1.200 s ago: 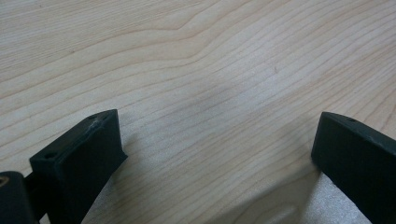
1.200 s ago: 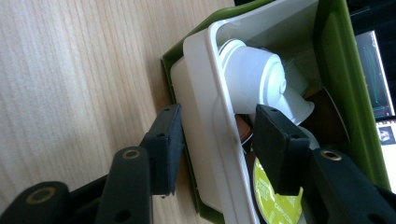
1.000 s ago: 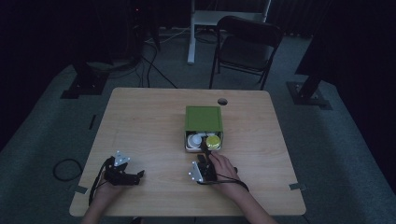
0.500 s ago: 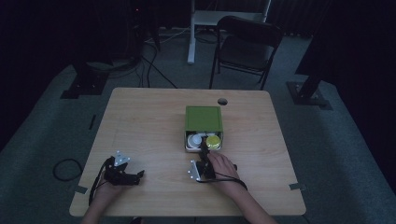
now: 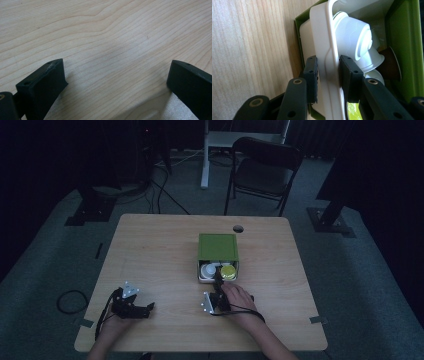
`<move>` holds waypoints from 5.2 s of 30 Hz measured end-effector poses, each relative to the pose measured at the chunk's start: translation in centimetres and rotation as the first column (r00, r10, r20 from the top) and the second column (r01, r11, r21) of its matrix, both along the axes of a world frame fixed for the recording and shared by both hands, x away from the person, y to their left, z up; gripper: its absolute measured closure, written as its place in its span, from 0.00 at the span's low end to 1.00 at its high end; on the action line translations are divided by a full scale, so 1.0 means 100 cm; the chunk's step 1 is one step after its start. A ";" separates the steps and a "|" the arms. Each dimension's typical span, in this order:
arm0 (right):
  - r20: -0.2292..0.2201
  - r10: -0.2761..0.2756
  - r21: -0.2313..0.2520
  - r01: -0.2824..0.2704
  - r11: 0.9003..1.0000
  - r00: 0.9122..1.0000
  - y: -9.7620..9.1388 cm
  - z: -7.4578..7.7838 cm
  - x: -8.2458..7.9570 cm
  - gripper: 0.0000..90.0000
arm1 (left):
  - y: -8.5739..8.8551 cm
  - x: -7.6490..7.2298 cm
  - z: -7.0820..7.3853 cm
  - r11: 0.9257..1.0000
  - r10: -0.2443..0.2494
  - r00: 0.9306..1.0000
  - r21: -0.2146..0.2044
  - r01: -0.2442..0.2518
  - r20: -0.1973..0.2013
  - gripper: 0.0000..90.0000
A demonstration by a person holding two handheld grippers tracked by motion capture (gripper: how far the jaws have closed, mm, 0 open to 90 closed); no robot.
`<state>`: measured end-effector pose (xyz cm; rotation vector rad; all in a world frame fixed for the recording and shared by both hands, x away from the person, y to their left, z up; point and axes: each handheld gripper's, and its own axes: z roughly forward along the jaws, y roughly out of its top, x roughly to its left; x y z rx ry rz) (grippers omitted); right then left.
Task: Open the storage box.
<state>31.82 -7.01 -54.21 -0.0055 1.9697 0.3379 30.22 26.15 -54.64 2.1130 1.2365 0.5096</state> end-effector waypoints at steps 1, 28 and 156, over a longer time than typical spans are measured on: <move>0.001 0.000 -0.001 0.000 1.000 1.000 0.000 0.000 0.000 0.77 | 0.000 0.000 0.000 1.000 0.000 1.000 0.000 0.000 0.000 0.02; -0.030 0.039 -0.034 -0.040 0.999 0.999 -0.002 0.004 -0.027 0.78 | 0.000 0.000 0.000 1.000 0.000 1.000 0.000 0.000 0.001 0.02; -0.332 0.070 0.809 0.245 0.535 0.941 -0.102 0.089 -0.039 0.15 | 0.000 0.000 0.000 1.000 0.000 1.000 0.001 0.000 -0.001 0.02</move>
